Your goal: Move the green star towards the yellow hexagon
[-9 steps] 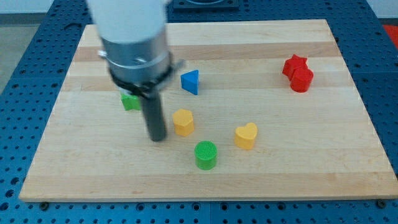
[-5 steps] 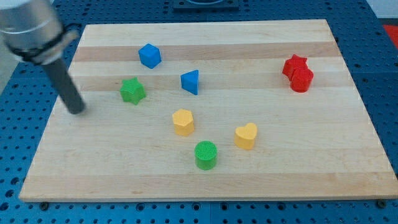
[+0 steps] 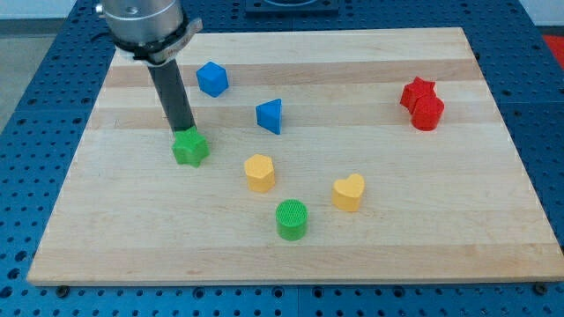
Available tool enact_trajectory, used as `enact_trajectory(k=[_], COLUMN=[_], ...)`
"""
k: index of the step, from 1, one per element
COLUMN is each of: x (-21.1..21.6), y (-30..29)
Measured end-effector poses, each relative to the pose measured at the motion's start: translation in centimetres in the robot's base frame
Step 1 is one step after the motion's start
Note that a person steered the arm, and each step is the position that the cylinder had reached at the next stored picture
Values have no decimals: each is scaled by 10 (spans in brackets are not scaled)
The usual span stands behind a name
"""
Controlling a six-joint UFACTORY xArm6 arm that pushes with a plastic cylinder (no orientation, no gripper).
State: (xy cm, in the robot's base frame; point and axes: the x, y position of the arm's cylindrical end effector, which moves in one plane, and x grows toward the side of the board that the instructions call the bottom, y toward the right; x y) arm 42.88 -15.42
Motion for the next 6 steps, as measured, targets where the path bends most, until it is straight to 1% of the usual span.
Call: enact_trajectory(k=[2,3,4,5,6], x=[75,85,58,57,71], y=[0,0,-8,-23,-18])
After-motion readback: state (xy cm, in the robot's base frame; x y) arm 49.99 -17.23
